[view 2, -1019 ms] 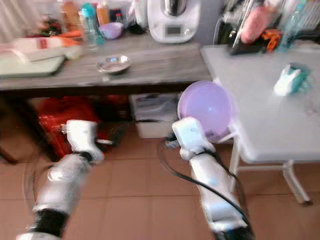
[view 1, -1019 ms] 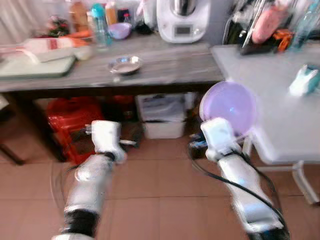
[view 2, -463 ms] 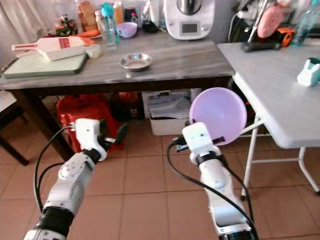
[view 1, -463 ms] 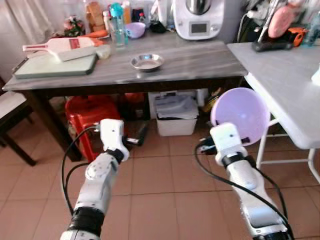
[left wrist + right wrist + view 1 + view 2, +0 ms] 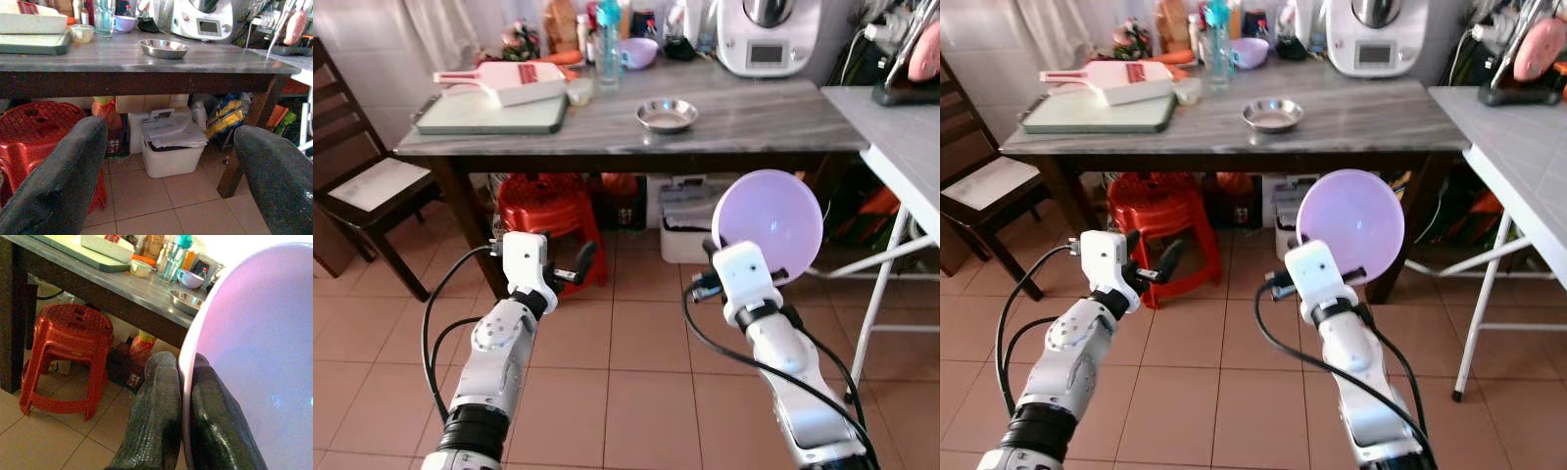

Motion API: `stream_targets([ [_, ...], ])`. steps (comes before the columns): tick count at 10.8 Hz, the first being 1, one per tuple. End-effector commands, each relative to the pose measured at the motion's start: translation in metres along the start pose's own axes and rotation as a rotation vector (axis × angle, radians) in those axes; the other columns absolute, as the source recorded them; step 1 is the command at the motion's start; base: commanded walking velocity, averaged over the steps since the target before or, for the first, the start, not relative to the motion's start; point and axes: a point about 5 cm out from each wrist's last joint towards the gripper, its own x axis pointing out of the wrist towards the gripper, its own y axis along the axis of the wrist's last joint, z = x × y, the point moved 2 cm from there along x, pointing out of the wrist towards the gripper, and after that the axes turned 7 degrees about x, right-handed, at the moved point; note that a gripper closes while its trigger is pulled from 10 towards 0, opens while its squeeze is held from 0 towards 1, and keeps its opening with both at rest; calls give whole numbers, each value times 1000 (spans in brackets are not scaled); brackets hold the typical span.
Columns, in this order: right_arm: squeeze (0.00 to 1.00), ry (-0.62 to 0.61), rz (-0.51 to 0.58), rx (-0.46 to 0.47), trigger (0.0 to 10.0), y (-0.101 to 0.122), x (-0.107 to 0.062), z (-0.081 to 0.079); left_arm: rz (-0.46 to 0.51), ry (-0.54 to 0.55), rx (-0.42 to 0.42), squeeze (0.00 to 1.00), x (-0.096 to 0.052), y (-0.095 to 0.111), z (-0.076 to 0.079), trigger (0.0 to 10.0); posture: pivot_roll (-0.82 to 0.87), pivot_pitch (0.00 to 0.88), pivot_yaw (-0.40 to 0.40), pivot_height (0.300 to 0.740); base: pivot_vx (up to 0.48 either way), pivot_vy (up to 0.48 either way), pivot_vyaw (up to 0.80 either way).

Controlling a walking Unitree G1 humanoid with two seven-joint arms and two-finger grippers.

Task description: Setting the table

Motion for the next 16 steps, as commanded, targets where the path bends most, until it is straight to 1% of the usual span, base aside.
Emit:
stream_targets([
  [1, 0, -8, 28, -4, 10000, 6, 1, 5, 30, -12, 8, 0, 3, 8, -1, 10000, -48, 9, 40, 740, 0, 0, 494],
  [2, 0, -9, 31, -1, 10000, 7, 1, 6, 32, -18, 5, 0, 3, 8, 0, 10000, -48, 9, 40, 740, 304, 0, 538],
  [6, 0, 8, 47, 2, 10000, 10, 3, 0, 39, -32, -5, 0, 3, 10, 2, 10000, -47, 9, 41, 740, 320, 0, 0],
  [8, 0, 15, 53, -6, 10000, 11, 4, 0, 39, -32, -4, 0, 4, 11, 2, 10000, -42, 7, 42, 740, 343, 0, 0],
  [9, 0, 16, 55, -7, 10000, 11, 4, 0, 38, -33, -5, 0, 4, 10, 2, 10000, -43, 6, 42, 740, 352, 0, 638],
  [10, 0, 6, 54, 9, 10000, 10, 4, 2, 31, -35, -7, 0, 4, 8, 4, 10000, -43, 6, 42, 740, 341, 0, 0],
  [16, 0, 10, 58, 8, 10000, 11, 5, 2, 24, -43, -10, 0, 3, 5, 9, 10000, -48, 12, 38, 740, 347, 0, 0],
])
